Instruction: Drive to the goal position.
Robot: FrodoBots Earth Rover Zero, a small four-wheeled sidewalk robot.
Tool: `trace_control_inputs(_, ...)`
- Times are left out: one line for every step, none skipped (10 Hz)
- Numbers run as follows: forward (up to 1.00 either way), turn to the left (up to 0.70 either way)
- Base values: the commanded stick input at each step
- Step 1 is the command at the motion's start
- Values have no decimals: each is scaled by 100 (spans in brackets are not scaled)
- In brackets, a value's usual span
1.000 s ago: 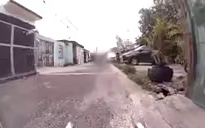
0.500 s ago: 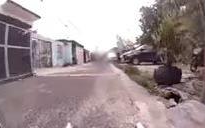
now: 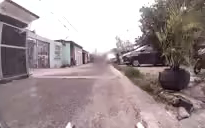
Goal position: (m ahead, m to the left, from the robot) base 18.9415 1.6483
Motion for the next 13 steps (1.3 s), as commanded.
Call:
trace_control_inputs(22,0)
trace_control_inputs(13,0)
trace_control_inputs(9,0)
trace_control_inputs(9,1)
trace_control_inputs(9,0)
trace_control_inputs(9,0)
trace_control_inputs(43,1)
trace_control_inputs(98,0)
trace_control_inputs(100,0)
trace_control_inputs(100,0)
trace_control_inputs(100,2)
trace_control_inputs(100,2)
trace_control_inputs(100,1)
